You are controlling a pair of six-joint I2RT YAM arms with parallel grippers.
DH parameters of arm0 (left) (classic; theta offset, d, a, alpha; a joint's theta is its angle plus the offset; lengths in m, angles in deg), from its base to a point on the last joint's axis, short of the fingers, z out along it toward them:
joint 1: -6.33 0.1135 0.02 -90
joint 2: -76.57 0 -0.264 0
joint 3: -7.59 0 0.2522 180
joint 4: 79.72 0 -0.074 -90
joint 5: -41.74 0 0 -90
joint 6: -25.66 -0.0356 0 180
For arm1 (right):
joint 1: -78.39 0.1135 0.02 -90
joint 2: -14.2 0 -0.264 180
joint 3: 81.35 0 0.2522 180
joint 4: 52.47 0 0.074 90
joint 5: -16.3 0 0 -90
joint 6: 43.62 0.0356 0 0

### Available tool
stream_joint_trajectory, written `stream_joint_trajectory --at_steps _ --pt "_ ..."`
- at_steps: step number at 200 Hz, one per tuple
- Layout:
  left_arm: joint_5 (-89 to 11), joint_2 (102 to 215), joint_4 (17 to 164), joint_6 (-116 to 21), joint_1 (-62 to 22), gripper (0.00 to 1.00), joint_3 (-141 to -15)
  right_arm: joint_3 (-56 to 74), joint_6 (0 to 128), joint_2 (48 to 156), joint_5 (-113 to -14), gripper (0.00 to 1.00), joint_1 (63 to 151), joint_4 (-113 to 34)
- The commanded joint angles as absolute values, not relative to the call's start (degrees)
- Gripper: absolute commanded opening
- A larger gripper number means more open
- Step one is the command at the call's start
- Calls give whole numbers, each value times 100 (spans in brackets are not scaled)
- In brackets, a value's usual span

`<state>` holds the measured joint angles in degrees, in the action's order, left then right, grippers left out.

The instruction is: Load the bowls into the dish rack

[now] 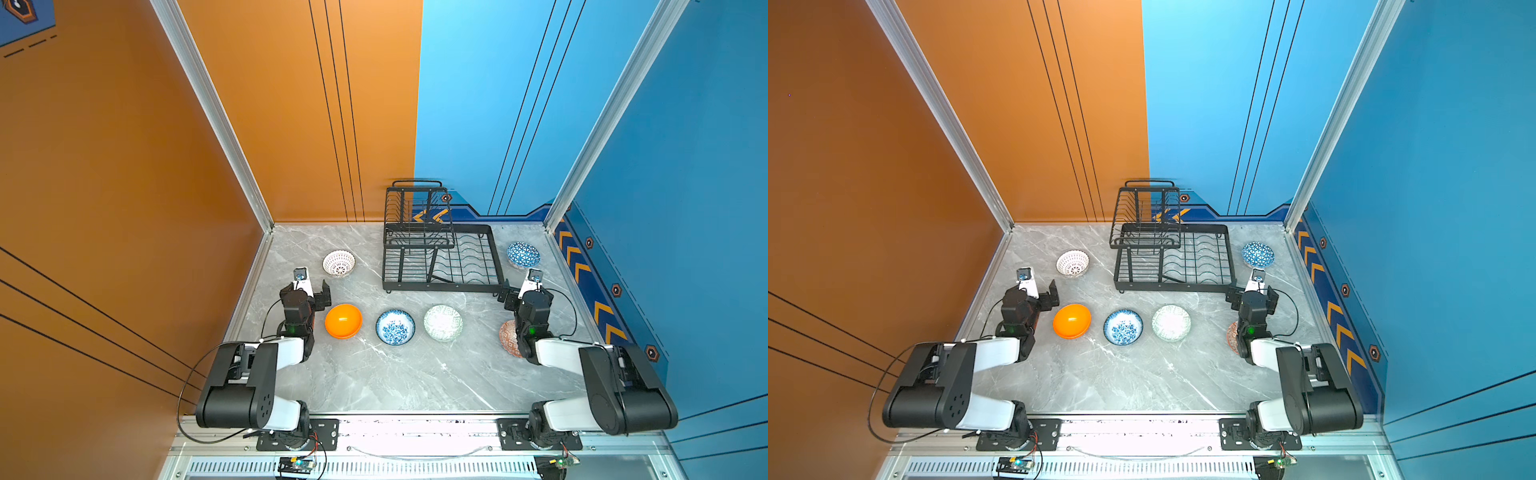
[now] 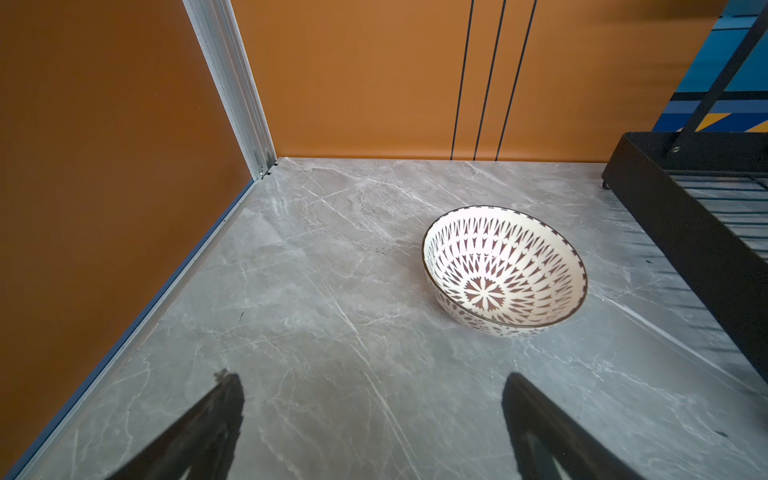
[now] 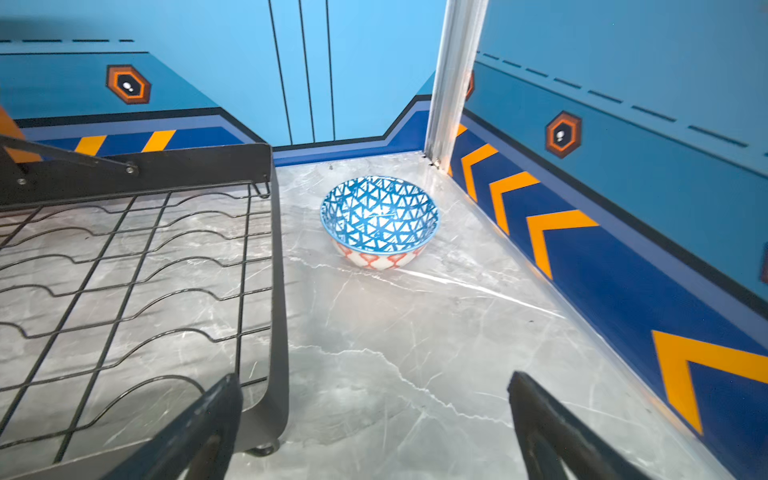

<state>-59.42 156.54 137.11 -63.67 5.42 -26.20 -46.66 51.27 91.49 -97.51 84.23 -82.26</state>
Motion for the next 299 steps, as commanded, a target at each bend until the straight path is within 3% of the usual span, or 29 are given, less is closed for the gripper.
stream_joint_trajectory --at_steps 1,57,101,185,262,299 --pt "-6320 15281 13479 -6256 493 98 -2463 -4293 5486 8699 -10647 100 8480 -6664" --pt "-6810 14322 12080 -6034 415 98 -2708 -4412 6656 7646 -10970 100 8436 -5816" --pt "-6588 13896 12080 -5842 338 98 -2619 -4774 6941 6986 -10076 100 8131 -6032" --pt "-6652 13322 11955 -5989 -238 98 -2643 -4509 6768 7171 -9539 100 8412 -5852" --pt "-6551 13172 11812 -6337 -1415 98 -2823 -3939 6117 7425 -10096 100 9461 -5275" --pt "-6852 13535 11786 -6993 -2507 98 -3094 -3660 6148 7610 -9907 100 9908 -4855"
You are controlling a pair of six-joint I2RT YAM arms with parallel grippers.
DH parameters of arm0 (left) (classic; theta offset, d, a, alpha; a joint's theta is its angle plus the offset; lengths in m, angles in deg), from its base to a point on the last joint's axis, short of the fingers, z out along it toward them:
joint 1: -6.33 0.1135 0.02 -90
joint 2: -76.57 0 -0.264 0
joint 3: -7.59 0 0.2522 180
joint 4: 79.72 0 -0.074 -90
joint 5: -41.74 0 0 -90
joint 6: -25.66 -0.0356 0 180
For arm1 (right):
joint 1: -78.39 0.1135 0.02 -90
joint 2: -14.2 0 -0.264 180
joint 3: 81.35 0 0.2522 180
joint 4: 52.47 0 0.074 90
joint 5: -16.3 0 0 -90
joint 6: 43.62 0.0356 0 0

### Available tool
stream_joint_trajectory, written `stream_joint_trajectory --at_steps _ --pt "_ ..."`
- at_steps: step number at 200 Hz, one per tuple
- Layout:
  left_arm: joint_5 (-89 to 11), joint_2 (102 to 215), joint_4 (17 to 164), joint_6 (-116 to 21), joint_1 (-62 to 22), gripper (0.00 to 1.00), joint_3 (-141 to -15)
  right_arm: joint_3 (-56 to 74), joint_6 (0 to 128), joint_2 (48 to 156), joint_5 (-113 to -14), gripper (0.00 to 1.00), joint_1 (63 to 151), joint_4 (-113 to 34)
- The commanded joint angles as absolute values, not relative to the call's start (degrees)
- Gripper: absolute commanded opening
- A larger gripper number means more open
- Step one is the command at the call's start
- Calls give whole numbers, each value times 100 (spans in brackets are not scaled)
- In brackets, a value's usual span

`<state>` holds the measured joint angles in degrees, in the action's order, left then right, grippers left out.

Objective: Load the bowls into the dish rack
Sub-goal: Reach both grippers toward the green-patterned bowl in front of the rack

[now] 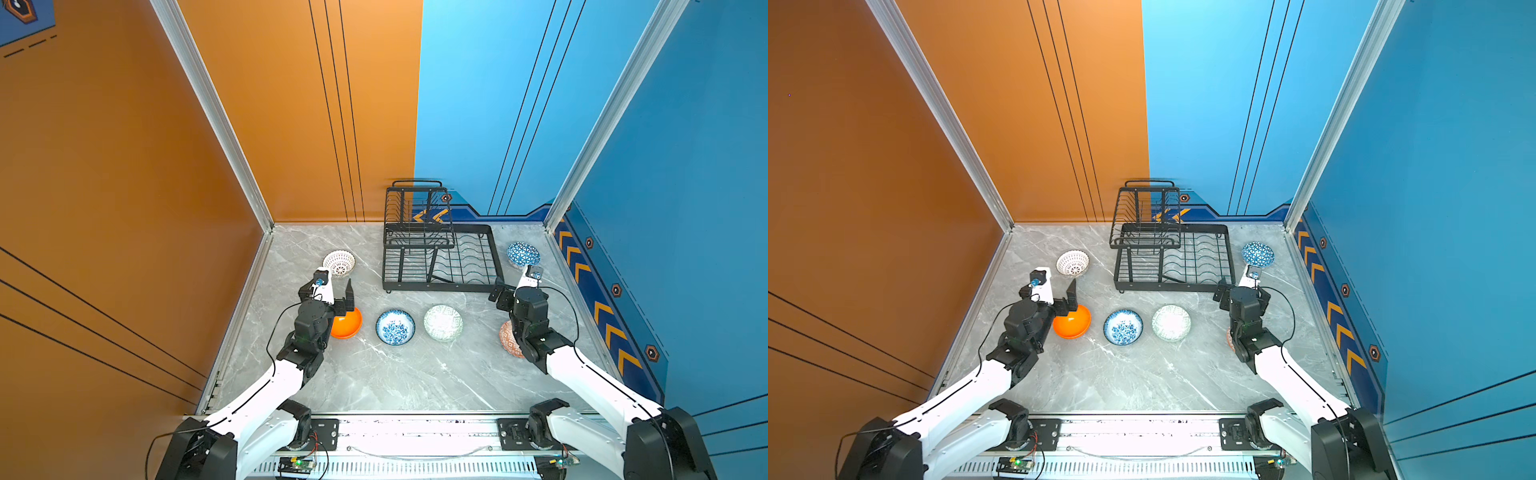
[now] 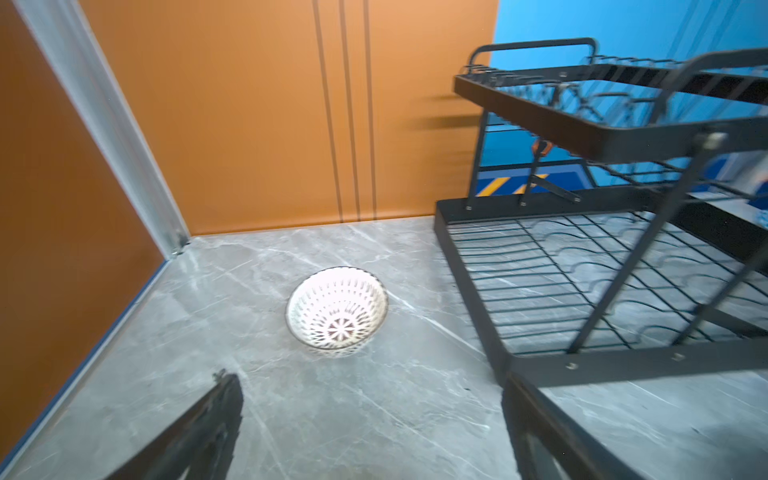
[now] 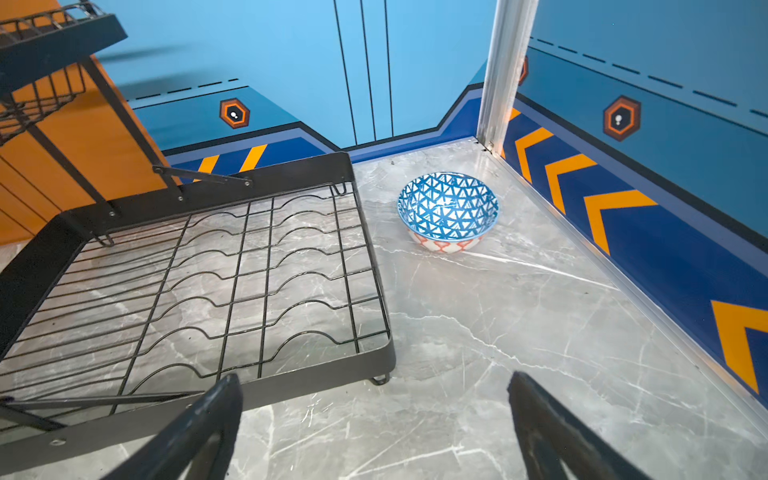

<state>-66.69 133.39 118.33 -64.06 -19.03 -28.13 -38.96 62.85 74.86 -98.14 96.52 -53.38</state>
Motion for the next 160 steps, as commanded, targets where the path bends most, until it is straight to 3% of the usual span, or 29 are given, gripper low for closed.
stream_joint_trajectory --at_steps 1,63,110,160 --pt "-6867 13558 11788 -7021 -2541 98 -3103 -3654 6145 7617 -9908 100 9928 -4846" --pt "-7491 14675 11799 -7964 -3956 98 -3671 -3285 6230 8064 -9686 100 10685 -3797" --pt "-7524 15351 11816 -8480 -4566 98 -4126 -3237 6511 8479 -8769 100 10719 -3697" --pt "-8583 16217 11829 -8760 -5041 98 -4631 -3304 6596 8730 -8413 96 10835 -3777"
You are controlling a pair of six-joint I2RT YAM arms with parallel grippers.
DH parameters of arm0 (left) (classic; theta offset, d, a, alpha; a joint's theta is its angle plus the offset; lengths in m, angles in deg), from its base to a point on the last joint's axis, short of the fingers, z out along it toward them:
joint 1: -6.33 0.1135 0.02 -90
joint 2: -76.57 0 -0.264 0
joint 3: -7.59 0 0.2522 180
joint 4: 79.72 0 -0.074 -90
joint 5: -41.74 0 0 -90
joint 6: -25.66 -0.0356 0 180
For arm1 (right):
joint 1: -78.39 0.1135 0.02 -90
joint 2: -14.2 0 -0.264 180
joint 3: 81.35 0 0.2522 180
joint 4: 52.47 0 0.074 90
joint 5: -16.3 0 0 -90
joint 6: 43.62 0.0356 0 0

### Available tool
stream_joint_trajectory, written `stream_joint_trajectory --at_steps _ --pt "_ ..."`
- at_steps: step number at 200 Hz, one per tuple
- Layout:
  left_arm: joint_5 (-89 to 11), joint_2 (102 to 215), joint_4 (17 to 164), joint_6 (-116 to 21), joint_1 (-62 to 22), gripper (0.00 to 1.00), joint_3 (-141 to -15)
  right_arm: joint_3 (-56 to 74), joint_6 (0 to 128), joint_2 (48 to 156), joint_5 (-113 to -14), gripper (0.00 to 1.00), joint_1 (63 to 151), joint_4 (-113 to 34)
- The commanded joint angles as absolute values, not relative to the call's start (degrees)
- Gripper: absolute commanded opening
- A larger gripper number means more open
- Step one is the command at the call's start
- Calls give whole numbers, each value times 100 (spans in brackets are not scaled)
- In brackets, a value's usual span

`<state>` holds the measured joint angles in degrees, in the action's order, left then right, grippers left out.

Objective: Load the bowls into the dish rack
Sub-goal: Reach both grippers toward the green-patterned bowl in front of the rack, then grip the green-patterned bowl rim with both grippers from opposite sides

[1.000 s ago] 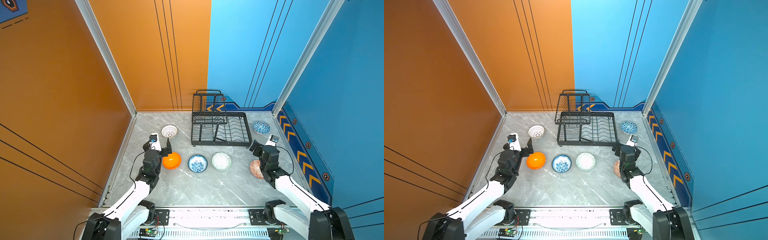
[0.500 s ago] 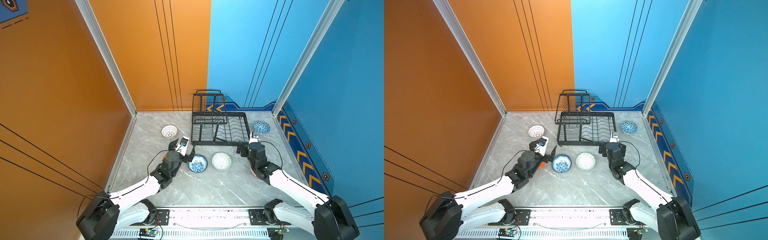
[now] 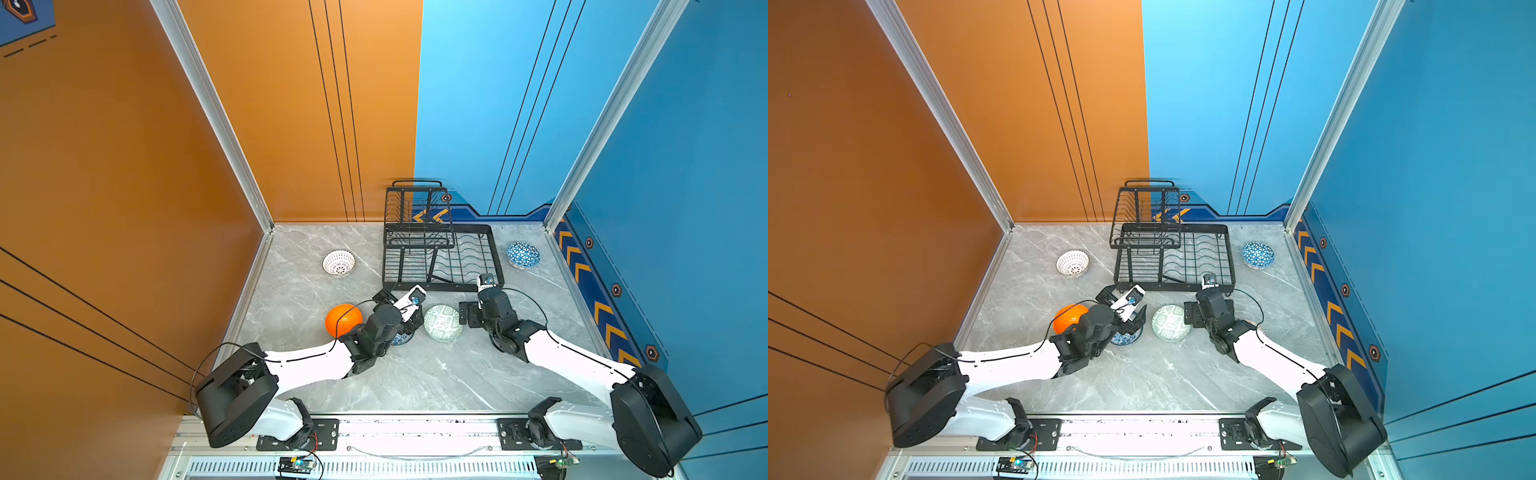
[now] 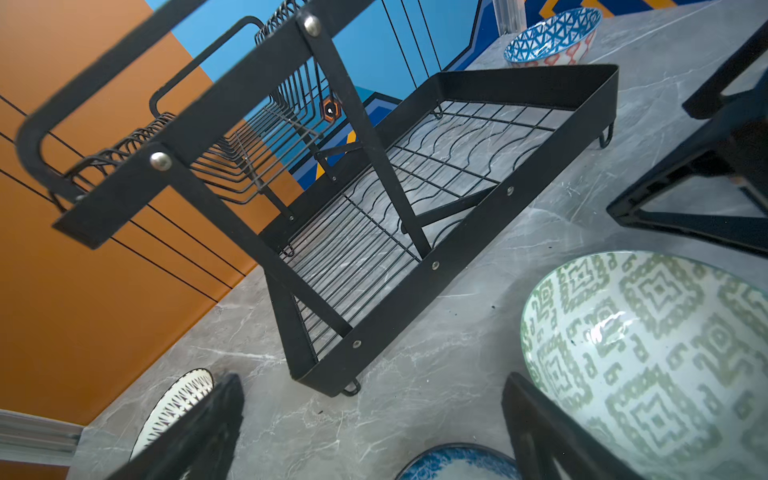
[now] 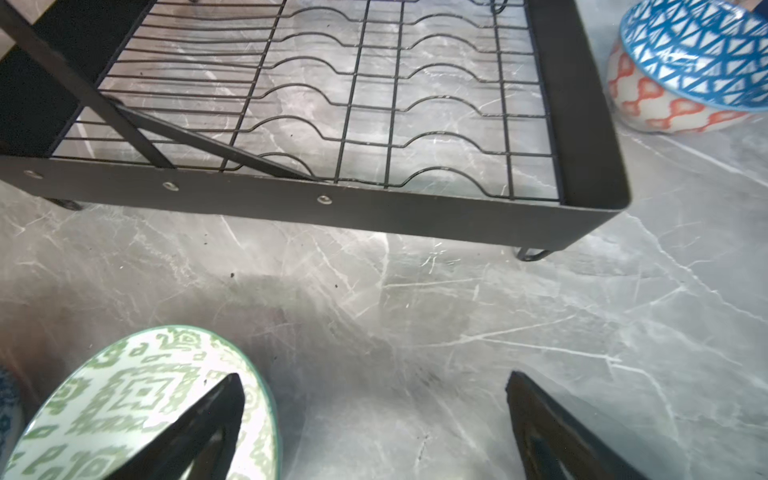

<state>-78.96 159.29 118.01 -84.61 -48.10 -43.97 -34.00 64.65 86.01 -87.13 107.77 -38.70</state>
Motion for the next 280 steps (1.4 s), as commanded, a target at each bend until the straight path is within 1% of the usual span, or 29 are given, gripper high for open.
stream_joint_trajectory --at_steps 1,45,74,108,121,151,169,200,251,280 --pt "-8594 16226 11832 -8761 -5047 98 -4632 -3304 6597 8730 -8410 95 10831 -3786" --pt "-8666 16346 11842 -8276 -5160 98 -4663 -3192 6607 9035 -8244 88 10906 -3818" --pt "-8616 16217 11834 -7731 -5228 98 -4550 -3120 6664 9262 -8039 79 10906 -3831" --pt "-8600 16042 11825 -7410 -5264 98 -4372 -2995 6688 9520 -7838 69 10907 -3785" --pt "-8472 15914 11821 -7218 -5263 98 -4258 -2967 6711 9581 -7782 67 10915 -3783" --pt "-8164 15678 11782 -6783 -5265 98 -4073 -2935 6721 9649 -7652 55 10915 -3794" --pt "-8034 15612 11658 -6612 -5252 98 -4054 -2931 6724 9664 -7618 49 10915 -3809" --pt "-7699 15589 11301 -6292 -5210 98 -4167 -2899 6719 9736 -7575 47 10915 -3783" --pt "-7127 15546 10881 -5592 -4959 98 -4251 -2848 6713 9827 -7527 40 10915 -3725" --pt "-6948 15502 10790 -5462 -4869 98 -4247 -2829 6704 9844 -7524 28 10915 -3705"
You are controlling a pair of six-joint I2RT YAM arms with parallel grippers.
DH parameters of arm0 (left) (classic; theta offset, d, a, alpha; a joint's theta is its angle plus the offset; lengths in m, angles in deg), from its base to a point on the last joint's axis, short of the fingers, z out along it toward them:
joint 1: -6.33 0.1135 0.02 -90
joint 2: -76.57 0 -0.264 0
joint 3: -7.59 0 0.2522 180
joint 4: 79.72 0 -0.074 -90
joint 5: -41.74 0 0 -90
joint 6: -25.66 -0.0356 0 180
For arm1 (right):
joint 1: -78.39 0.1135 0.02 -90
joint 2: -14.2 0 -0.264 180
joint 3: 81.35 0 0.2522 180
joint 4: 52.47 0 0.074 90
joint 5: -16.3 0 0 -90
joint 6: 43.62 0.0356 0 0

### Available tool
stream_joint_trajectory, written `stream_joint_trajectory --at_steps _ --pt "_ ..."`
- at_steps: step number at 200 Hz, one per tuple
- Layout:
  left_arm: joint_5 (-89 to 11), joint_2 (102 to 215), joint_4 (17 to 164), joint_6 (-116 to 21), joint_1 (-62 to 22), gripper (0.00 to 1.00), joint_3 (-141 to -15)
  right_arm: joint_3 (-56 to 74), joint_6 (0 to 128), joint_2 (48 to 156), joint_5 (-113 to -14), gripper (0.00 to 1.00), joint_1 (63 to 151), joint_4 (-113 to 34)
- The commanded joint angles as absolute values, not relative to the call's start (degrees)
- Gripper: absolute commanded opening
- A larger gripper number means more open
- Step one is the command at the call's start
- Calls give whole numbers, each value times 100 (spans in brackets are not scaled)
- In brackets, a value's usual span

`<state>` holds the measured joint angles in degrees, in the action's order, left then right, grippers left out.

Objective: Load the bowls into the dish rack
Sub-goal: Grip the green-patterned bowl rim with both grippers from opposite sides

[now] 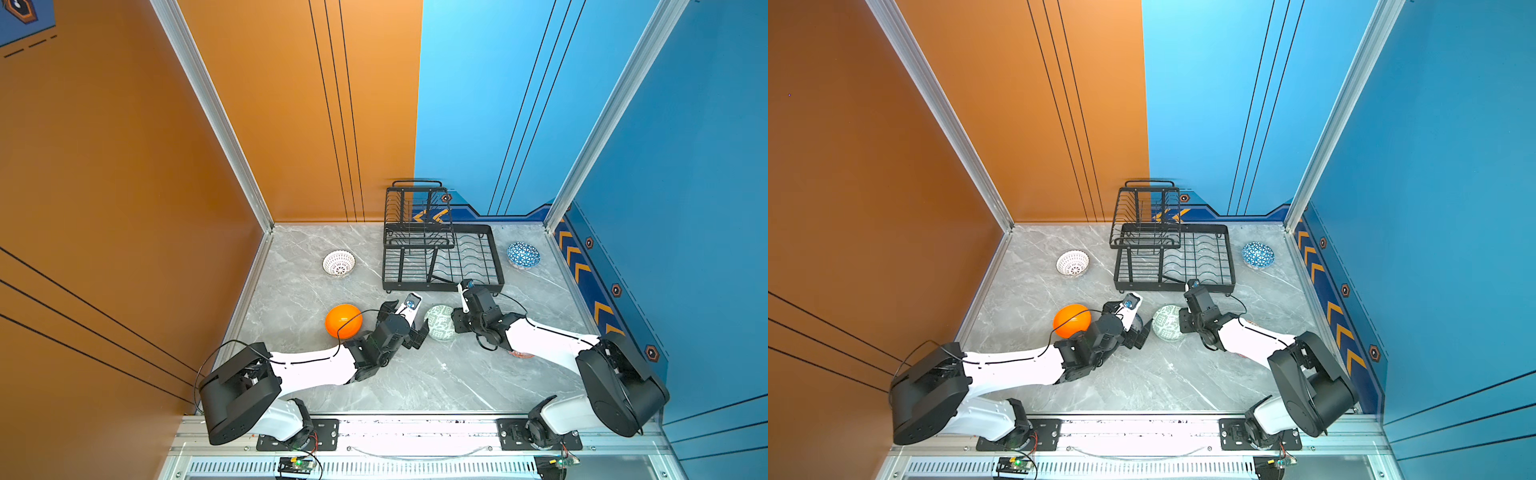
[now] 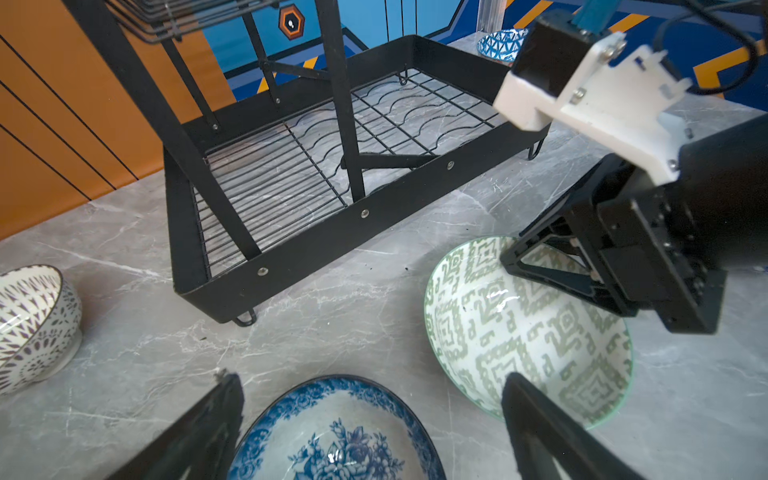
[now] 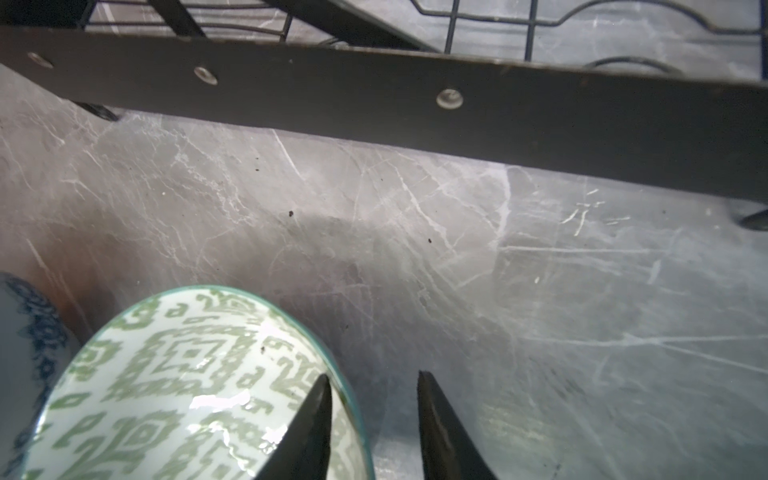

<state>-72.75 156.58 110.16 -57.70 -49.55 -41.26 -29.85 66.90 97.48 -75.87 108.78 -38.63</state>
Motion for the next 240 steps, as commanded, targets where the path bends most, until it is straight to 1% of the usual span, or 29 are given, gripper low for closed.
stream_joint_trajectory --at_steps 1,16,34,58,81,120,196,240 --pt "-6946 15495 10785 -5456 -4860 98 -4247 -2830 6704 9842 -7526 27 10915 -3704" --pt "-6800 15473 10770 -5343 -4792 98 -4254 -2821 6706 9848 -7519 22 10915 -3696" --pt "-6664 15471 10770 -5265 -4728 98 -4259 -2813 6691 9881 -7519 18 10909 -3696" --pt "-6540 15497 10762 -5238 -4678 98 -4274 -2788 6679 9894 -7517 11 10924 -3669" --pt "-6455 15514 10761 -5186 -4650 98 -4285 -2802 6653 9803 -7523 9 10932 -3660" --pt "-6244 15532 10757 -5074 -4580 98 -4313 -2997 6608 9391 -7589 1 10949 -3863" --pt "-5712 15737 10676 -4878 -4450 98 -4626 -3581 6517 8251 -7886 0 11037 -4516" --pt "-5505 15818 10635 -4860 -4469 98 -4757 -3818 6475 7763 -7964 0 11064 -4738"
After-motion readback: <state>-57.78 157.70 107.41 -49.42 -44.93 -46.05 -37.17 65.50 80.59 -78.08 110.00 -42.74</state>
